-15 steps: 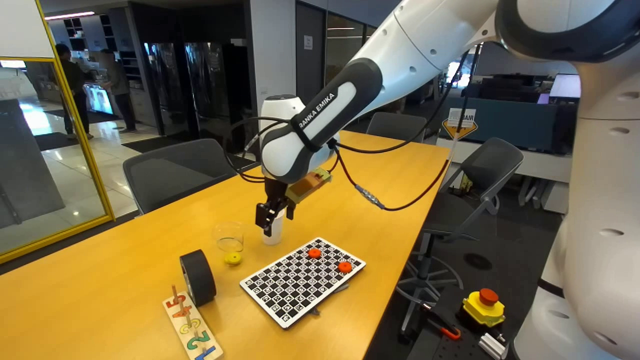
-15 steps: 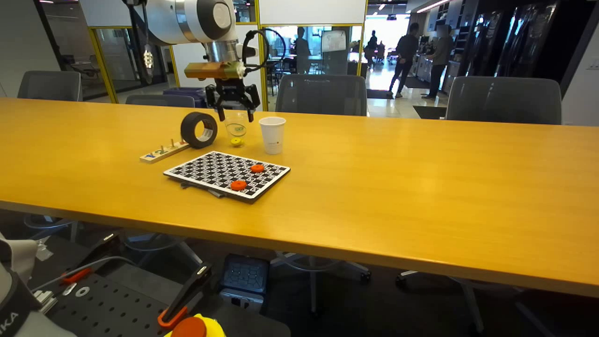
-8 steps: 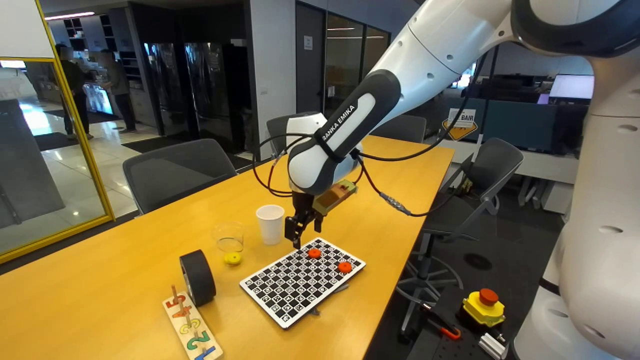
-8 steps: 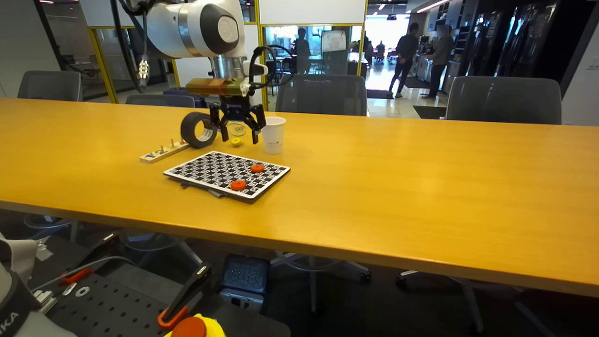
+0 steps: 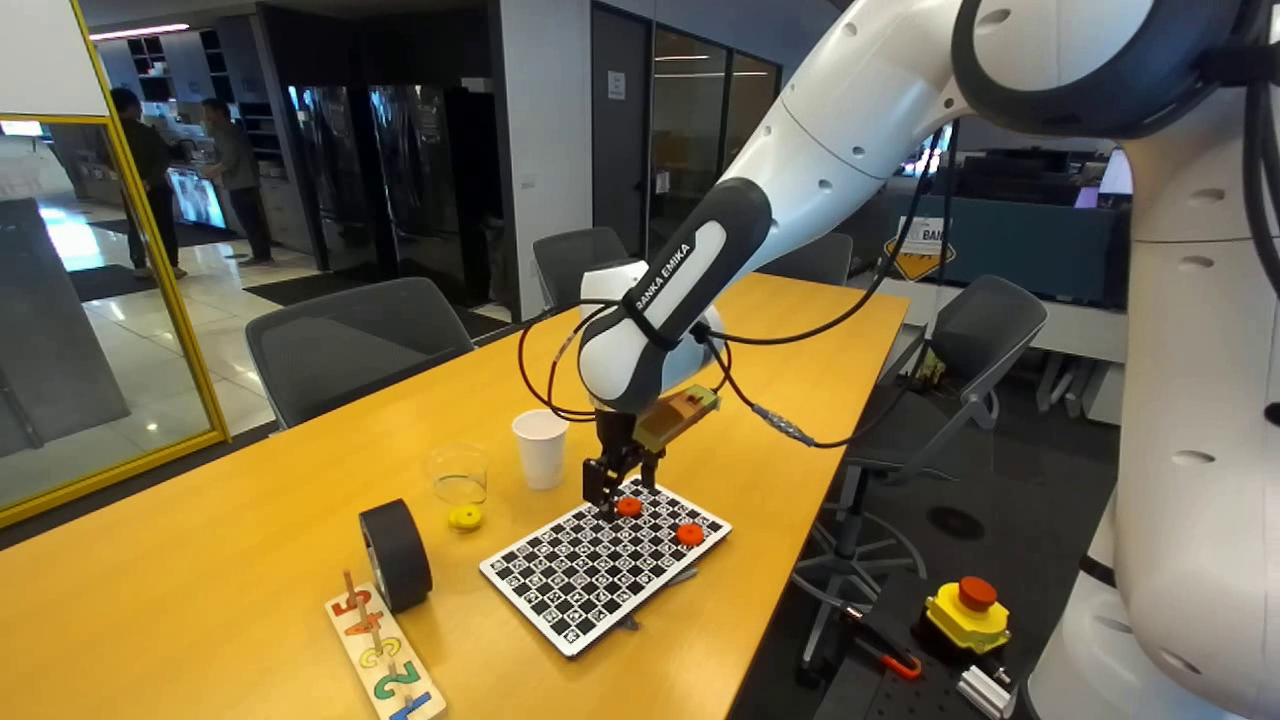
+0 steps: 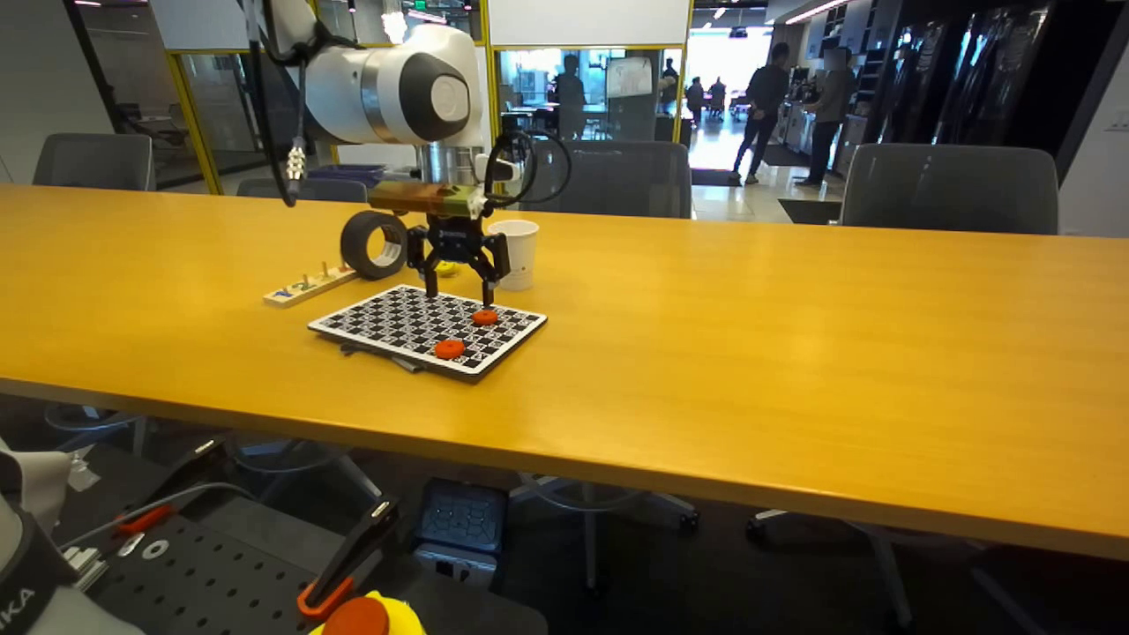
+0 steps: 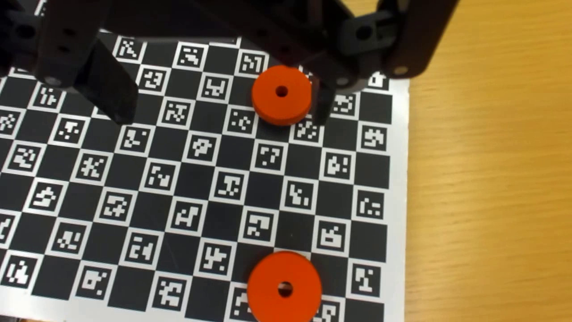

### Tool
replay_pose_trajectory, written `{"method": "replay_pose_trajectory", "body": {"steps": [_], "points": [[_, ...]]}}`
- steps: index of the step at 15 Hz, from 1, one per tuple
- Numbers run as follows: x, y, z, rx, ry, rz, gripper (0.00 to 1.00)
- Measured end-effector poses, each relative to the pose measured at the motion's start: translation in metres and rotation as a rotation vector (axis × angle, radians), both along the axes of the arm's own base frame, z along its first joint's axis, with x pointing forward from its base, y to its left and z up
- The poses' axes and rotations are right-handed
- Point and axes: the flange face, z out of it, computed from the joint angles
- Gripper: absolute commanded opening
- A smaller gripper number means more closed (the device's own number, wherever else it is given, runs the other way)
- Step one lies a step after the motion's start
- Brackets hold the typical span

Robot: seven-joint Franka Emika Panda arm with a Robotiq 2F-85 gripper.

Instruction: Divide the rings equally and put some in the clear cup and the rest in the white cup

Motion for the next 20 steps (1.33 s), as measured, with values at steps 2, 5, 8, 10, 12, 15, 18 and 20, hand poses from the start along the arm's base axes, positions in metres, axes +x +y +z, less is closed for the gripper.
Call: {"method": "replay_pose_trajectory", "body": {"steps": [2,5,8,10,12,15,18,20], "points": [[0.003,-0.007,-0.012,0.011,0.017,-0.007,1.0],[0.01,-0.02,-0.022,0.028,0.026,-0.022,1.0],[0.019,-0.031,-0.022,0.035,0.016,-0.031,1.0],[0.023,-0.036,-0.019,0.037,0.006,-0.034,1.0],[0.026,-0.039,-0.018,0.038,0.001,-0.036,1.0],[0.028,-0.04,-0.022,0.038,0.005,-0.034,1.0],[0.027,-0.038,-0.028,0.041,0.015,-0.03,1.0],[0.027,-0.037,-0.031,0.042,0.02,-0.029,0.72]]}}
